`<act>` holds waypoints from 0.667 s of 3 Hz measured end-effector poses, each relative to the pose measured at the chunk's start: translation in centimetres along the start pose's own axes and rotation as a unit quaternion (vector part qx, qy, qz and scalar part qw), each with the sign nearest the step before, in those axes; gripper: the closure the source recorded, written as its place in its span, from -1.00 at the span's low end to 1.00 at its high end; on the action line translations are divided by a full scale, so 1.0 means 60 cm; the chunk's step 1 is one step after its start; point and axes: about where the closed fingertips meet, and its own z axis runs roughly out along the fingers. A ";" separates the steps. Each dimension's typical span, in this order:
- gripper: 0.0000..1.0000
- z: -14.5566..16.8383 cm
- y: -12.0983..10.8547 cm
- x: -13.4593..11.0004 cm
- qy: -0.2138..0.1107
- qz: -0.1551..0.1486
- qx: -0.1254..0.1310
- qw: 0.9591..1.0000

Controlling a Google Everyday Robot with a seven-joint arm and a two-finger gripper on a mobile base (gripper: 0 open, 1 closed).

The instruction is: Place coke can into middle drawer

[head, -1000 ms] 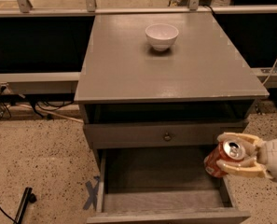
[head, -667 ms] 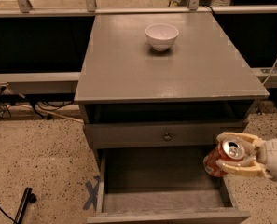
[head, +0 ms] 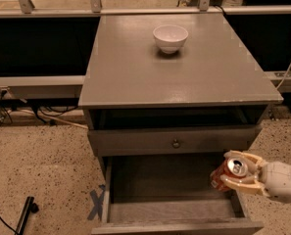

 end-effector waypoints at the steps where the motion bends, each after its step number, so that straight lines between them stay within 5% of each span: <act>1: 1.00 0.022 -0.010 0.114 0.009 0.016 0.002 1.000; 2: 1.00 0.069 -0.012 0.207 0.033 0.026 -0.041 0.998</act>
Offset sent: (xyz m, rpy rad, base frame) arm 0.0525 0.0363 -0.1990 -0.1063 0.1491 0.1746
